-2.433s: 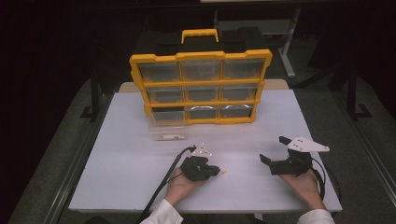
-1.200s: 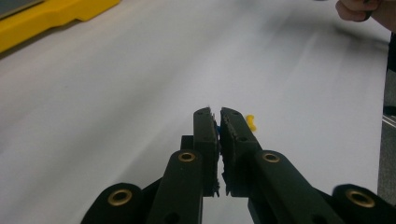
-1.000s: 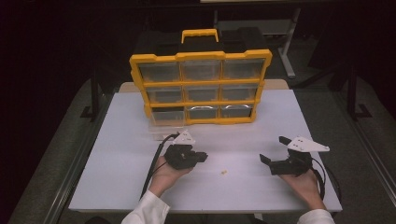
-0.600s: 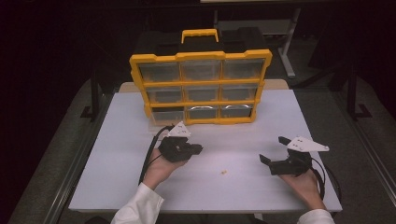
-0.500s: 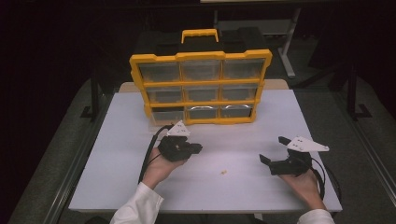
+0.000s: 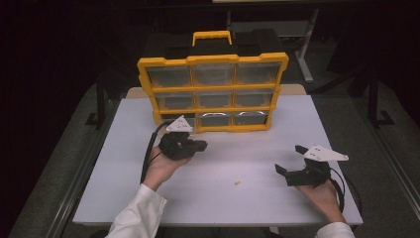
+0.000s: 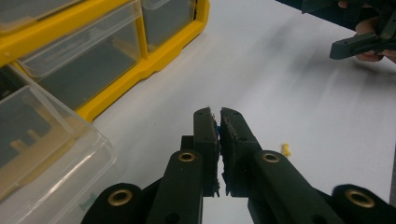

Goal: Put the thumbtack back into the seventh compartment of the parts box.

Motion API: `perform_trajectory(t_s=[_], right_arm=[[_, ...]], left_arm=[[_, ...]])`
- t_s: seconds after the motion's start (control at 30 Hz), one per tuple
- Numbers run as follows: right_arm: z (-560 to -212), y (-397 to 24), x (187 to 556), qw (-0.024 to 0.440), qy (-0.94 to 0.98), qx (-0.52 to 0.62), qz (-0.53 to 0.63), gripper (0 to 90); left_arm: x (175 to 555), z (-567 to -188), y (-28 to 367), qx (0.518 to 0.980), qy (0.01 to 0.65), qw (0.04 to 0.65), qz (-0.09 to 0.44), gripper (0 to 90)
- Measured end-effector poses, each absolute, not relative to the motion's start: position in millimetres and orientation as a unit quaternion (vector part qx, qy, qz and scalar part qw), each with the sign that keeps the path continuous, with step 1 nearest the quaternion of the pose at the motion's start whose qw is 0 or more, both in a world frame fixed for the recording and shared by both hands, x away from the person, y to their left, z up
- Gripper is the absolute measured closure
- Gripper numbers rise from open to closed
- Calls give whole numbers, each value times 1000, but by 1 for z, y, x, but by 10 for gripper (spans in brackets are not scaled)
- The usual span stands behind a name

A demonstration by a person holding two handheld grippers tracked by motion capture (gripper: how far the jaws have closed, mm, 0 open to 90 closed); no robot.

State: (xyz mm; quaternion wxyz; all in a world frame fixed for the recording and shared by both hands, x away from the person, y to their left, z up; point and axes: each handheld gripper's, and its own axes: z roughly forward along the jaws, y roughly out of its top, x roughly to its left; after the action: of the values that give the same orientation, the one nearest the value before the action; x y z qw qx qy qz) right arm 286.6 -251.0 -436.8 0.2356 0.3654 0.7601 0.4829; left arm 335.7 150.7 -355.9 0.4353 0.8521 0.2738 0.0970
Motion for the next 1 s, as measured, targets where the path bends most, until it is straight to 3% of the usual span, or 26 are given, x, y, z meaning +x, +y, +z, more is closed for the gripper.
perform_trajectory(t_s=[0.8,1.0], right_arm=[[-437,-250,287,236,762,366,480,0],[-438,-250,287,235,763,366,478,0]], left_arm=[[357,-333,183,831,307,444,129,854],[361,-334,189,831,319,428,158,854]])
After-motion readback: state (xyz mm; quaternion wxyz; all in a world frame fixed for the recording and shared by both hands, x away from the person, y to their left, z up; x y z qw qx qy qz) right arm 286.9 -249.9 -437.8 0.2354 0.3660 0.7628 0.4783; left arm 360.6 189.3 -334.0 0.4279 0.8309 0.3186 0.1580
